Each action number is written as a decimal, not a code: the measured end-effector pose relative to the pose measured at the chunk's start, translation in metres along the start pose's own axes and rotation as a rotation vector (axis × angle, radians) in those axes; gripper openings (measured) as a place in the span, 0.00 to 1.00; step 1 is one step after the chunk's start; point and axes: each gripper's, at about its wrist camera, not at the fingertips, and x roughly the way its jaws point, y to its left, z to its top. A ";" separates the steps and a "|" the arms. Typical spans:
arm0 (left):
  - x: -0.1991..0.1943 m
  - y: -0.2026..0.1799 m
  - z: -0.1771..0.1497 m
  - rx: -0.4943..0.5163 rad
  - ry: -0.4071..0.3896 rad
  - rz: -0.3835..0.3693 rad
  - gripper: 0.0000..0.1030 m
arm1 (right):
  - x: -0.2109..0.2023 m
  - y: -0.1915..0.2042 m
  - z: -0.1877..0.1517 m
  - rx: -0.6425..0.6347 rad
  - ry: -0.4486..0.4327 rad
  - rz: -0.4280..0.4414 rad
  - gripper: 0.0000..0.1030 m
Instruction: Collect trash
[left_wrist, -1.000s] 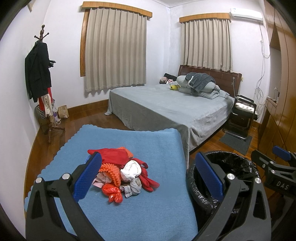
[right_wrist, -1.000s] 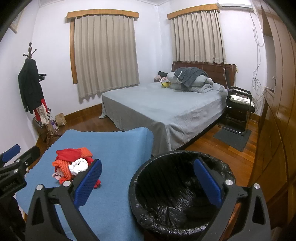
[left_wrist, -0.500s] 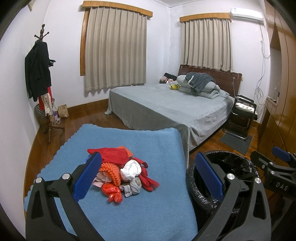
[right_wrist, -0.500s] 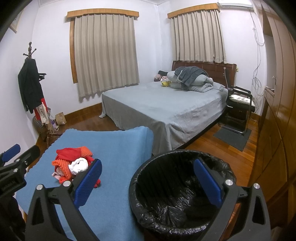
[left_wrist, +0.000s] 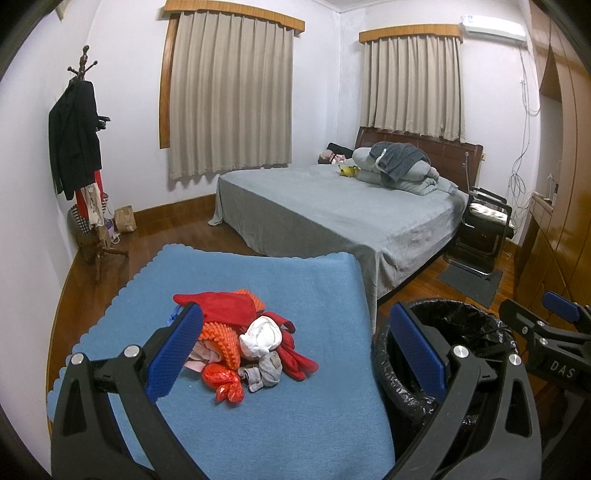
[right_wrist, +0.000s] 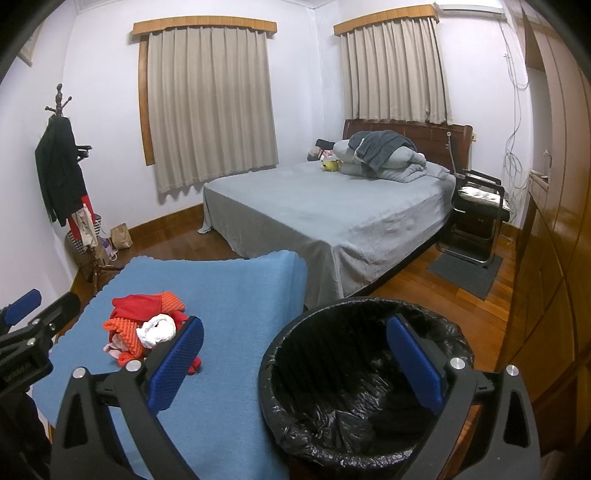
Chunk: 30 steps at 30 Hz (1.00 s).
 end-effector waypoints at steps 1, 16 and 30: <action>0.000 0.000 0.000 0.000 0.001 0.000 0.95 | 0.000 0.000 0.000 -0.001 0.001 0.001 0.94; 0.022 0.018 -0.017 -0.028 0.046 0.031 0.95 | 0.030 0.019 -0.008 -0.019 0.051 0.022 0.94; 0.070 0.090 -0.035 -0.072 0.091 0.162 0.95 | 0.091 0.077 -0.019 -0.102 0.106 0.091 0.94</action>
